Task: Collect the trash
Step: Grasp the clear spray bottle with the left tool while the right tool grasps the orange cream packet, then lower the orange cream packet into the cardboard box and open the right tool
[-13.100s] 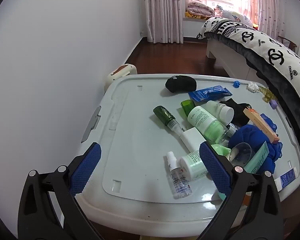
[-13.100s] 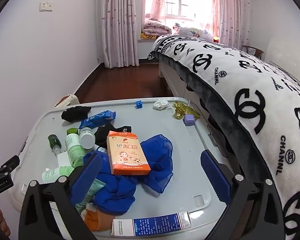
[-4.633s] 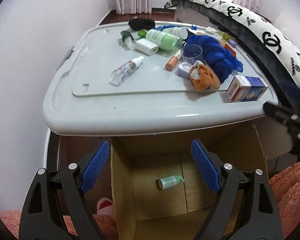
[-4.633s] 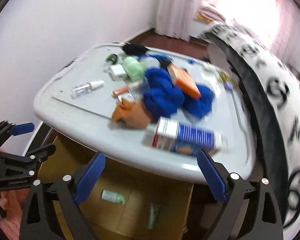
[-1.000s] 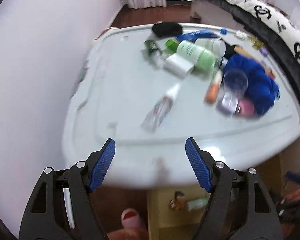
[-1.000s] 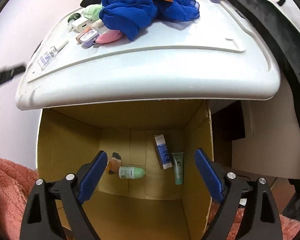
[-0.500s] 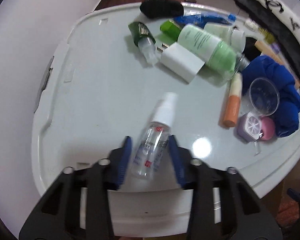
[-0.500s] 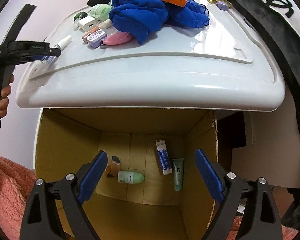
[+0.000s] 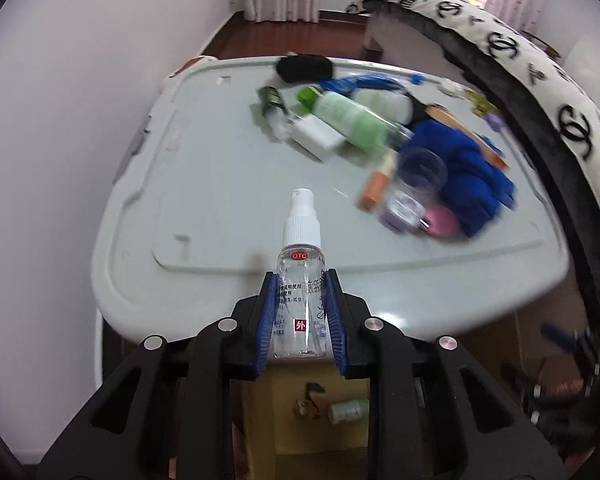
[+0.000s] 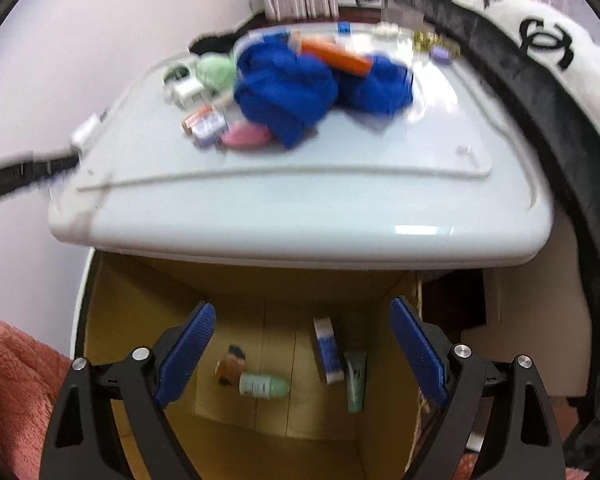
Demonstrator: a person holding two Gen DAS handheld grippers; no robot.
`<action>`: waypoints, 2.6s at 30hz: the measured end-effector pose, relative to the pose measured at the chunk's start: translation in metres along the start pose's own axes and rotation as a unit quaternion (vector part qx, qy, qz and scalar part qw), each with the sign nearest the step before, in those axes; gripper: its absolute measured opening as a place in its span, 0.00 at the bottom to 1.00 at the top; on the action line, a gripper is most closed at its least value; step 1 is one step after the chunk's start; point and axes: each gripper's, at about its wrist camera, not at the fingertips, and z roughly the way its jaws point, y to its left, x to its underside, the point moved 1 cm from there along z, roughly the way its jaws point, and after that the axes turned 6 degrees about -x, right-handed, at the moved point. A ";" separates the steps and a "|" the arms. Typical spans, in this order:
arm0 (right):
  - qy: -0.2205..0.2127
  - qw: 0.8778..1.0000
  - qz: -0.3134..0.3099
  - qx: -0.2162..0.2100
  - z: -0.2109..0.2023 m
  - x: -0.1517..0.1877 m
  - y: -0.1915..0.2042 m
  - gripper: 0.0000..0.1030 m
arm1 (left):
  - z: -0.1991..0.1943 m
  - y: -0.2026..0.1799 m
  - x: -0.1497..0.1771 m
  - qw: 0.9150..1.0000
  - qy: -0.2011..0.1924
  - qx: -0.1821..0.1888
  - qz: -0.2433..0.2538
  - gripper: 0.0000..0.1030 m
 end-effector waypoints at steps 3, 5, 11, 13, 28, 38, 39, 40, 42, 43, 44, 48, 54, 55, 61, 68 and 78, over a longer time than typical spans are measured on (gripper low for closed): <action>-0.048 0.999 0.006 -0.003 -0.021 -0.019 -0.003 0.85 | 0.000 -0.014 0.005 1.000 -0.008 -0.011 0.028 0.23; -0.067 0.998 0.005 -0.011 -0.031 -0.038 -0.003 0.85 | 0.005 -0.018 0.002 0.999 -0.007 -0.005 0.033 0.23; -0.080 0.996 0.031 -0.040 -0.014 -0.139 -0.012 0.85 | 0.009 -0.013 0.000 1.000 0.000 0.013 0.015 0.23; -0.080 0.995 0.058 -0.016 0.004 -0.171 -0.023 0.85 | 0.008 -0.009 0.000 1.000 0.003 0.016 0.007 0.23; 0.019 0.994 0.080 0.067 0.115 -0.231 -0.039 0.70 | 0.009 0.010 -0.010 0.995 0.023 0.086 -0.036 0.23; -0.091 0.995 0.030 -0.013 -0.034 -0.195 -0.008 0.69 | 0.009 0.001 -0.005 0.997 0.024 0.071 -0.017 0.23; -0.092 0.995 0.022 -0.026 -0.049 -0.181 -0.004 0.69 | 0.011 -0.002 -0.002 0.997 0.028 0.069 -0.011 0.23; -0.090 0.995 0.017 -0.031 -0.056 -0.170 0.000 0.69 | 0.012 -0.004 0.001 0.997 0.032 0.066 -0.006 0.23; -0.081 0.996 0.008 -0.048 -0.066 -0.142 0.007 0.69 | 0.016 -0.010 0.012 0.997 0.044 0.065 0.009 0.23; -0.069 0.996 0.003 -0.055 -0.069 -0.122 0.011 0.69 | 0.017 -0.013 0.017 0.997 0.050 0.065 0.015 0.23; -0.057 0.997 -0.004 -0.054 -0.068 -0.102 0.014 0.69 | 0.021 -0.017 0.027 0.996 0.064 0.065 0.024 0.23; -0.017 0.998 0.000 -0.066 -0.052 -0.039 0.012 0.69 | 0.033 -0.029 0.060 0.991 0.107 0.063 0.042 0.22; 0.076 0.995 0.033 -0.061 0.005 0.027 -0.001 0.72 | 0.057 -0.046 0.113 0.976 0.192 0.077 0.063 0.20; 0.089 0.994 0.036 -0.059 0.012 0.031 -0.002 0.72 | 0.061 -0.048 0.118 0.975 0.201 0.070 0.069 0.26; 0.071 0.996 0.052 -0.029 0.012 0.028 -0.009 0.88 | 0.071 -0.041 0.123 0.973 0.215 0.057 0.052 0.67; 0.061 0.994 0.079 -0.047 0.005 0.025 -0.018 0.88 | 0.063 -0.038 0.118 0.980 0.191 0.016 0.055 0.70; -0.008 0.997 0.061 -0.043 -0.021 0.003 -0.013 0.88 | 0.036 -0.032 0.034 0.996 0.057 -0.032 0.059 0.76</action>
